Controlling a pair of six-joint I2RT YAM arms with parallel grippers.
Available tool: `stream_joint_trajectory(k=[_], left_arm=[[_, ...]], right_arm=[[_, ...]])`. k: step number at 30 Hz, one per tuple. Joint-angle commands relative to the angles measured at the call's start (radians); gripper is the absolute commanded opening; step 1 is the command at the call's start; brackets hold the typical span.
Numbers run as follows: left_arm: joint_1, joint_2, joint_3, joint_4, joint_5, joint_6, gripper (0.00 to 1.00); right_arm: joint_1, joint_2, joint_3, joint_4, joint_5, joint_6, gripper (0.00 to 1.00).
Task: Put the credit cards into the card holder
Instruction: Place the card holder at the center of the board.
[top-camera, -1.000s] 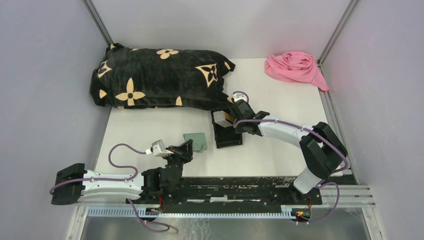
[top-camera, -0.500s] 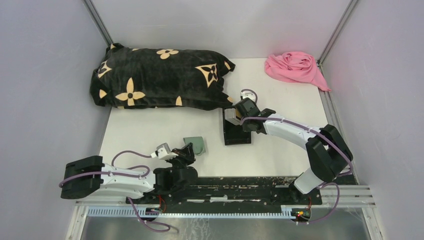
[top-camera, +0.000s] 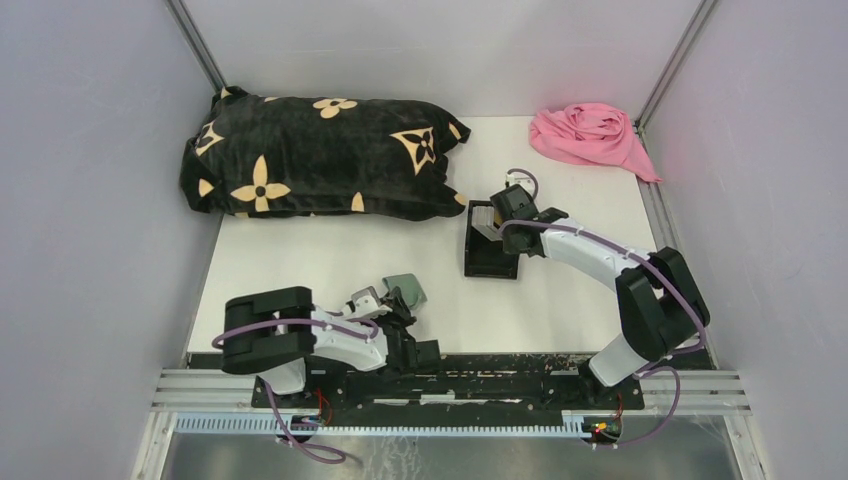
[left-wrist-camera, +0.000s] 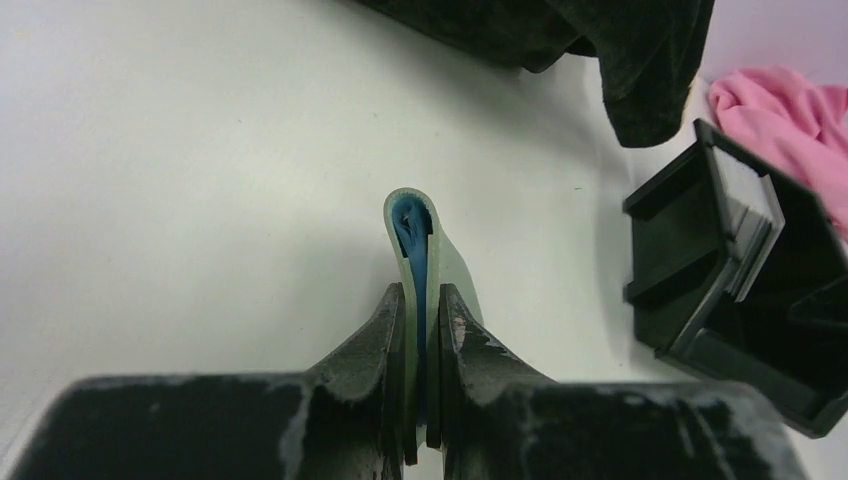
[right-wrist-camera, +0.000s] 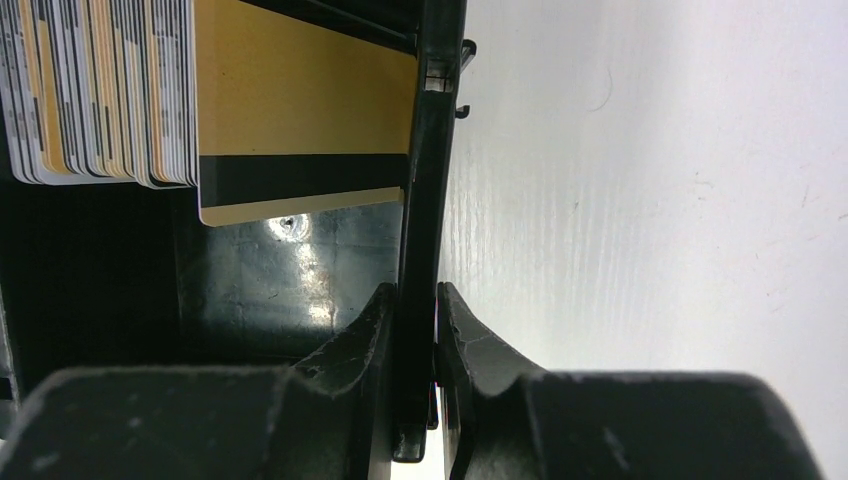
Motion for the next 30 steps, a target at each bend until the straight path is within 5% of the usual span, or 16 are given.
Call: stream_joint_trajectory(k=[1, 10, 19, 30], left_arm=[[-0.01, 0.064, 0.03, -0.092, -0.064, -0.736, 0.03], [-0.008, 0.108, 0.048, 0.059, -0.067, -0.734, 0.03], [-0.012, 0.097, 0.076, 0.108, -0.054, -0.722, 0.15], [-0.089, 0.018, 0.14, -0.077, -0.104, -0.722, 0.43]], right_arm=[[-0.045, 0.017, 0.045, 0.05, -0.021, -0.02, 0.04], [-0.113, 0.06, 0.062, 0.071, -0.075, -0.038, 0.23], [-0.117, 0.01, 0.052, 0.063, -0.093, -0.048, 0.56], [-0.1, -0.156, 0.051, -0.007, -0.097, -0.056, 0.68]])
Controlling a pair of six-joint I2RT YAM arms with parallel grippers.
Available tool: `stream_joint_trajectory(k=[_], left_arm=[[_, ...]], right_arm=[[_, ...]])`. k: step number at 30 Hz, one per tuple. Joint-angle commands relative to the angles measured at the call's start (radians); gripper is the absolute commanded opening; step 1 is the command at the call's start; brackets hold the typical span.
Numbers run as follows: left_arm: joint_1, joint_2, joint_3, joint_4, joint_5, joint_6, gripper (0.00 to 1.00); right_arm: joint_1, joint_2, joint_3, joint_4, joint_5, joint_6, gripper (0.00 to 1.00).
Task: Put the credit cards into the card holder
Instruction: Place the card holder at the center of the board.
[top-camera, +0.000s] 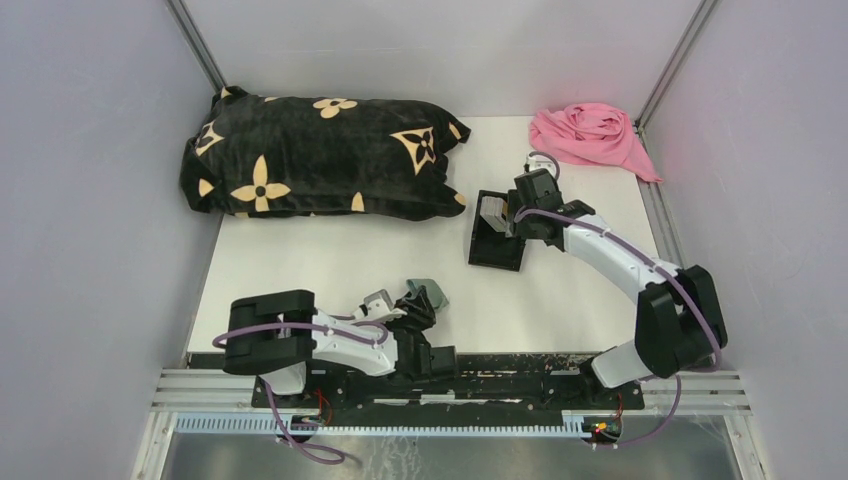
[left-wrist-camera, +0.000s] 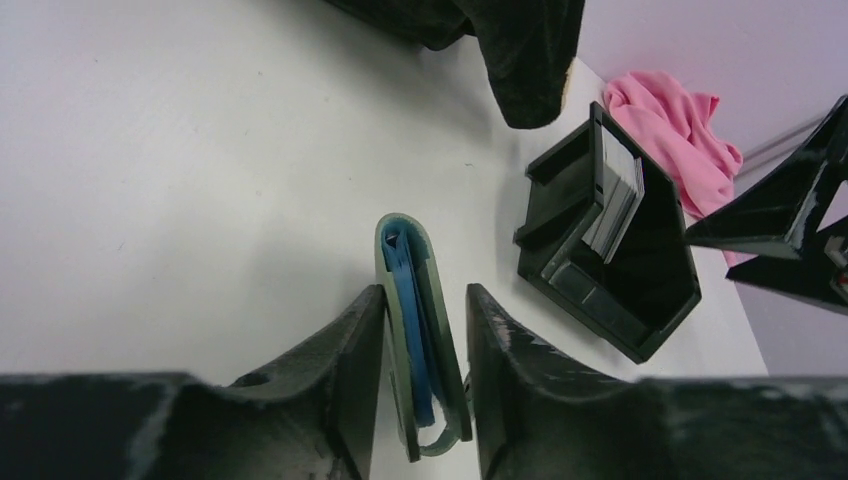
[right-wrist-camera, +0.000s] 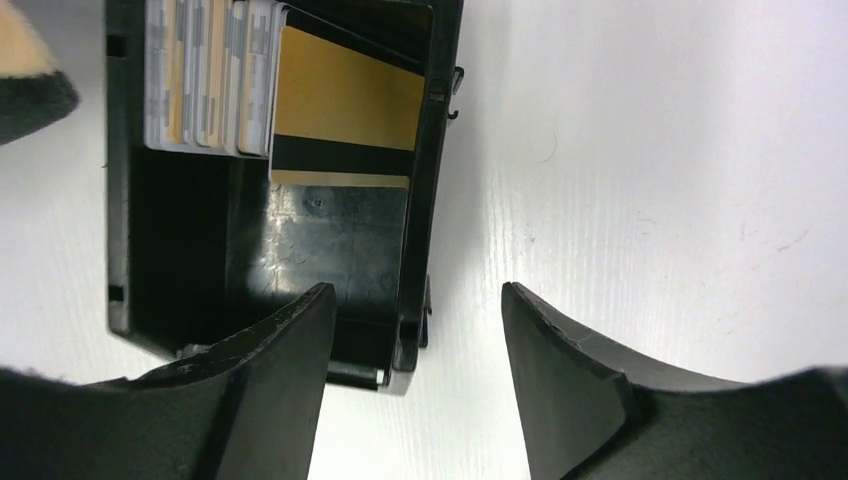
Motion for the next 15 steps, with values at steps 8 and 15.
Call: stream_joint_trajectory(k=[8, 15], left_arm=[[-0.09, -0.072, 0.023, -0.188, -0.073, -0.661, 0.79], [-0.171, -0.167, 0.058, -0.467, -0.059, -0.66, 0.94]], right_arm=[[0.148, -0.207, 0.032, -0.115, 0.055, 0.016, 0.7], [0.276, -0.271, 0.022, -0.158, 0.115, 0.066, 0.7]])
